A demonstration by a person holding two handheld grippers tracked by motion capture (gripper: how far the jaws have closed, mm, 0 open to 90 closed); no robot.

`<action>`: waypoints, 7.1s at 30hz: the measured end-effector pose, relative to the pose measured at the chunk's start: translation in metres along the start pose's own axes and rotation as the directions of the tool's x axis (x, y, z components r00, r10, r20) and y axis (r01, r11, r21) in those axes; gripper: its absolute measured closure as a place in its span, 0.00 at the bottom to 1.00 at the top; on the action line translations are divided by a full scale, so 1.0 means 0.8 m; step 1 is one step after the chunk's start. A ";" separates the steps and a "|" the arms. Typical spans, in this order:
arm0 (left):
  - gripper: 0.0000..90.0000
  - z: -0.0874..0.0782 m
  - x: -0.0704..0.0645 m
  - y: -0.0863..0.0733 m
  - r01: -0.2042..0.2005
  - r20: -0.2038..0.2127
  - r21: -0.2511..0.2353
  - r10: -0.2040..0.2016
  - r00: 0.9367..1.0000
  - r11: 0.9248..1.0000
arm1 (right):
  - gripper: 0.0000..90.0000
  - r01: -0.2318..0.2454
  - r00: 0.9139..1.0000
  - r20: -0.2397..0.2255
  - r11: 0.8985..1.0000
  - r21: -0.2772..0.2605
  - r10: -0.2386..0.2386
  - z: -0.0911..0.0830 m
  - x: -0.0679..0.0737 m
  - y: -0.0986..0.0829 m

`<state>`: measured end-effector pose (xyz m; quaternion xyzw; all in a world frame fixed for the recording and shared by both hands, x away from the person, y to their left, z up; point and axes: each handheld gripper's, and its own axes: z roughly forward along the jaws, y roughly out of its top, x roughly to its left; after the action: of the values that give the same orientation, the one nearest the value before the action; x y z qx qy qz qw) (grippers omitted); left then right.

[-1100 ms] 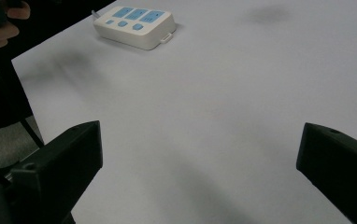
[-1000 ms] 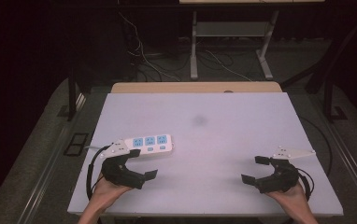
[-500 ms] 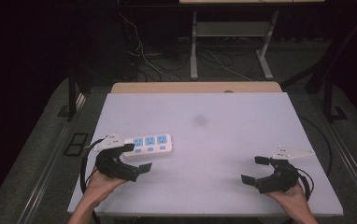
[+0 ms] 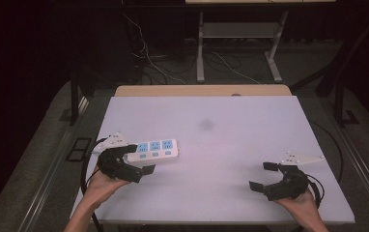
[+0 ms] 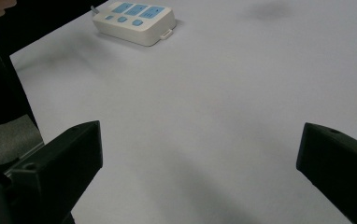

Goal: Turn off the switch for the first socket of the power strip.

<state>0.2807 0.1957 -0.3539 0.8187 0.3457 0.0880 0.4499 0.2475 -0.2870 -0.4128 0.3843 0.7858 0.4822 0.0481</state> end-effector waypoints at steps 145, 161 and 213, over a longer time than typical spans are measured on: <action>1.00 0.074 0.104 -0.004 0.077 -0.025 0.360 -0.073 0.997 0.930 | 0.00 0.015 1.000 0.006 1.000 0.026 -0.015 -0.008 -0.003 -0.006; 1.00 0.074 0.102 -0.003 0.085 -0.035 0.356 -0.078 0.996 0.931 | 0.00 0.015 1.000 0.008 0.999 0.028 -0.016 -0.008 -0.005 -0.006; 0.74 0.008 0.044 0.014 0.057 -0.059 0.036 -0.054 0.997 0.998 | 0.00 0.012 1.000 -0.005 1.000 0.026 -0.012 -0.001 -0.002 -0.006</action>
<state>0.3154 0.2102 -0.3545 0.8143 0.3827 0.0925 0.4265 0.2458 -0.2899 -0.4166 0.3792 0.7944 0.4724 0.0438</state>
